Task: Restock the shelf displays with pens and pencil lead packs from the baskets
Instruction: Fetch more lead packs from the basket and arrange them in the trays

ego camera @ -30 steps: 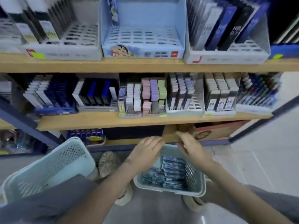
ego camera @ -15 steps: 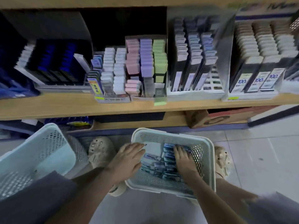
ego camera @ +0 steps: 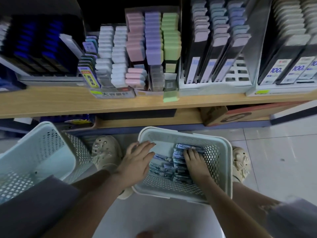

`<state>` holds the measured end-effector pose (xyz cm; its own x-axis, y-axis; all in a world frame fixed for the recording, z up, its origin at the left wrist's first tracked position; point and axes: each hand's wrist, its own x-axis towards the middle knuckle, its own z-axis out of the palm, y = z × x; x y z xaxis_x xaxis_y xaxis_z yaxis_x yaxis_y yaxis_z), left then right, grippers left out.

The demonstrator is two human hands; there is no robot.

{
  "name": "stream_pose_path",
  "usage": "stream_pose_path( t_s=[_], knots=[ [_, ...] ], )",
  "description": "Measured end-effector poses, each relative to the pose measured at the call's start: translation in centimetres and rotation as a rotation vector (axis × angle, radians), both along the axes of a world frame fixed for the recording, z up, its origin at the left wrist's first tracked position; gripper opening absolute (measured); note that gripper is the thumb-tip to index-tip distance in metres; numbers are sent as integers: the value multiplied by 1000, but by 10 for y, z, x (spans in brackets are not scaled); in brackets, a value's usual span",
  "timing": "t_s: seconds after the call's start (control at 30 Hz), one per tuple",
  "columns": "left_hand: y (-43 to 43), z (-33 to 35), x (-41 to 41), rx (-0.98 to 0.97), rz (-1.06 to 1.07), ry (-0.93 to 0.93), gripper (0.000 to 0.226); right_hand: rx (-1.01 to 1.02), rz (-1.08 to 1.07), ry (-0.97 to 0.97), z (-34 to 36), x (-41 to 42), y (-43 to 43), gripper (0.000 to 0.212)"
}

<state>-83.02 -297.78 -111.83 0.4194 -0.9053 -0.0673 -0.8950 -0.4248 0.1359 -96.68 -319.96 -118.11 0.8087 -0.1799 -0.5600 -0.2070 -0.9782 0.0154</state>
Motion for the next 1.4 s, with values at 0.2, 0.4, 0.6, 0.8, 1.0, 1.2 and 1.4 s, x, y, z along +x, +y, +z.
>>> stream_pose_path(
  t_s=[0.2,0.4,0.6,0.8,1.0,1.2,1.4],
  knots=[
    [0,2,0,2,-3,1,38,56,178,52,1,-5,1,82],
    [0,3,0,0,-5,-1,38,17,215,84,-2,-4,0,92],
    [1,1,0,-24,-8,27,37,-51,283,63,-4,-9,-2,78],
    [2,1,0,-31,-10,27,36,-41,396,31,-4,-6,0,80],
    [1,3,0,-47,-17,23,36,-49,403,25,-3,-2,4,81],
    [2,2,0,-70,-16,19,34,-17,420,-7,-4,-5,4,62],
    [1,0,0,-88,-19,14,35,-96,365,-24,-1,1,8,60]
  ],
)
